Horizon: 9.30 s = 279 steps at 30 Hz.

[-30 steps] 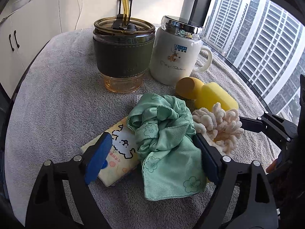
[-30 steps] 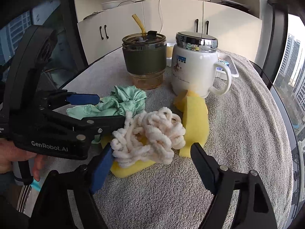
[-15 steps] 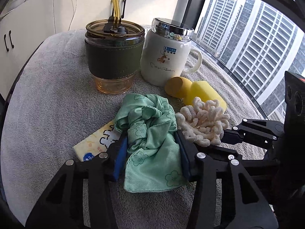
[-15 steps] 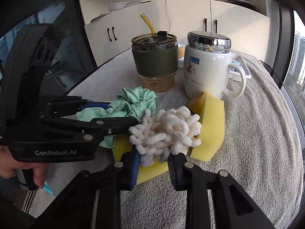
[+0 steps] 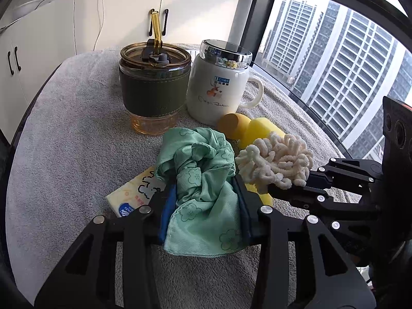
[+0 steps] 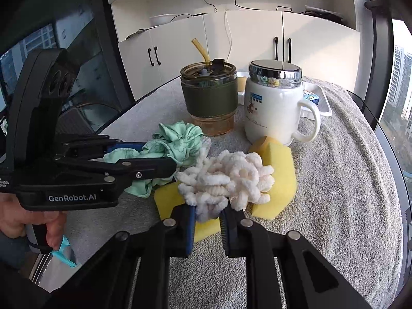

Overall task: Organize soft objects
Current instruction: 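Lift and carry green scrunchie with left gripper while right carries yarn scrunchie to tray, then lower green scrunchie into tray and open left gripper while right releases yarn scrunchie, then withdraw both open grippers from the tray toward the remaining items, then close left gripper on yellow tissue pack while right gripper grasps yellow sponge, then carry tissue pack with left gripper while right carries yellow sponge to tray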

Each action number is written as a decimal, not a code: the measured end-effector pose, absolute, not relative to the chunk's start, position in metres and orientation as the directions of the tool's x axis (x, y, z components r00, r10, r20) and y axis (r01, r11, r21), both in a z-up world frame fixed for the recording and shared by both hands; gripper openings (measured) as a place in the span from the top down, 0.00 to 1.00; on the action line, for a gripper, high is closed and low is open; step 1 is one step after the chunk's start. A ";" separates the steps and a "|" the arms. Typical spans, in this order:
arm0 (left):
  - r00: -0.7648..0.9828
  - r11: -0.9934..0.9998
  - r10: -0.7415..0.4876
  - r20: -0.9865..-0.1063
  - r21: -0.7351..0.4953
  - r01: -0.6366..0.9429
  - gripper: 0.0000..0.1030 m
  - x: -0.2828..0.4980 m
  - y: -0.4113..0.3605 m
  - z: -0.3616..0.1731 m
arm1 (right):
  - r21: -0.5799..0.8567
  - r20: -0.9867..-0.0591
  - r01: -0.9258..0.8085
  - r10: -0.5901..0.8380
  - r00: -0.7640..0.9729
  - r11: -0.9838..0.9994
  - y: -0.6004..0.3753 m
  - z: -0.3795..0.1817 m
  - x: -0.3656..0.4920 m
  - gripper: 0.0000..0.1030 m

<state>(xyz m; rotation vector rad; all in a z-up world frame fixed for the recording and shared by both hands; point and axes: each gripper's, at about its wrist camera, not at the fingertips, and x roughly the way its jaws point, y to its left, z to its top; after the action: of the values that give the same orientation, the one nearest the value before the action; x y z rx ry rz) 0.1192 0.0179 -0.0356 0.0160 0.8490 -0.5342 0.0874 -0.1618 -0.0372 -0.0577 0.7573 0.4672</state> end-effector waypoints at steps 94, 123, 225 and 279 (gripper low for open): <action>0.355 0.738 -0.335 -0.873 -0.009 0.674 0.61 0.468 -0.072 -0.061 | -0.002 -0.871 -0.506 0.247 0.425 0.863 -0.203 -0.047 0.469 0.82; 0.439 0.803 -0.352 -0.827 -0.027 0.595 0.04 0.473 -0.044 -0.040 | -0.020 -0.838 -0.446 0.229 0.495 0.895 -0.216 -0.030 0.450 0.41; 0.485 0.822 -0.334 -0.808 0.002 0.569 0.51 0.154 0.048 -0.081 | 0.087 -0.746 -0.414 0.334 0.576 0.906 -0.129 -0.078 0.088 0.45; 0.665 0.897 -0.334 -0.668 -0.010 0.441 0.51 0.230 0.063 0.059 | -0.068 -0.643 -0.283 0.175 0.746 0.957 -0.255 0.053 0.187 0.46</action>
<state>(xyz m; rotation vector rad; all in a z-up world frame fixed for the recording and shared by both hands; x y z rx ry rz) 0.2302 0.0631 0.0589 0.1582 0.7205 -0.4400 0.1872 -0.2550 0.0535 -0.1653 0.6847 0.2524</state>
